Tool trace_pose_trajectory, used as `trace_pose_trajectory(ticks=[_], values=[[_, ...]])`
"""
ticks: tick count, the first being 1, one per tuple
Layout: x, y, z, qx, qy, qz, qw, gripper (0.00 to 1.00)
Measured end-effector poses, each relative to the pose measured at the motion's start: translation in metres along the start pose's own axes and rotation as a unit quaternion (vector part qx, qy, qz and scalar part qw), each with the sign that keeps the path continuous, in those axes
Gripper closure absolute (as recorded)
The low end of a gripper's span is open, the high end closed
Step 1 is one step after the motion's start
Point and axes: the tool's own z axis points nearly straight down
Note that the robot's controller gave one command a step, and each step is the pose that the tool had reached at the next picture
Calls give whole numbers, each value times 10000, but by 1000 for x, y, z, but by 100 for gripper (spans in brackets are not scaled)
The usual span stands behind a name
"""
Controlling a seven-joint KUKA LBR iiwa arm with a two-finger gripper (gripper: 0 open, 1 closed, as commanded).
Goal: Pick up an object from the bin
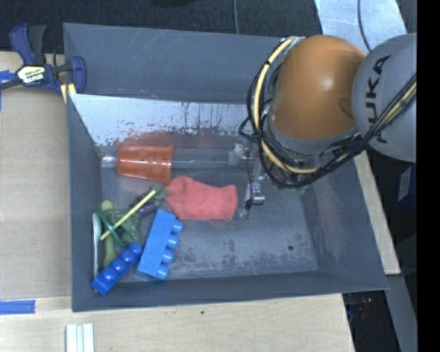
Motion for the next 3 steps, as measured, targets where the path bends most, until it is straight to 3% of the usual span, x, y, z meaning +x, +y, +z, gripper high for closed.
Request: trace_pose_trajectory(ticks=[1,2,3], values=[[-2,0,-4,-3,-42,5,10000,0],[-16,36,76,-8,-66,82,9999,0],[-19,53,93,-6,-61,239,9997,0]])
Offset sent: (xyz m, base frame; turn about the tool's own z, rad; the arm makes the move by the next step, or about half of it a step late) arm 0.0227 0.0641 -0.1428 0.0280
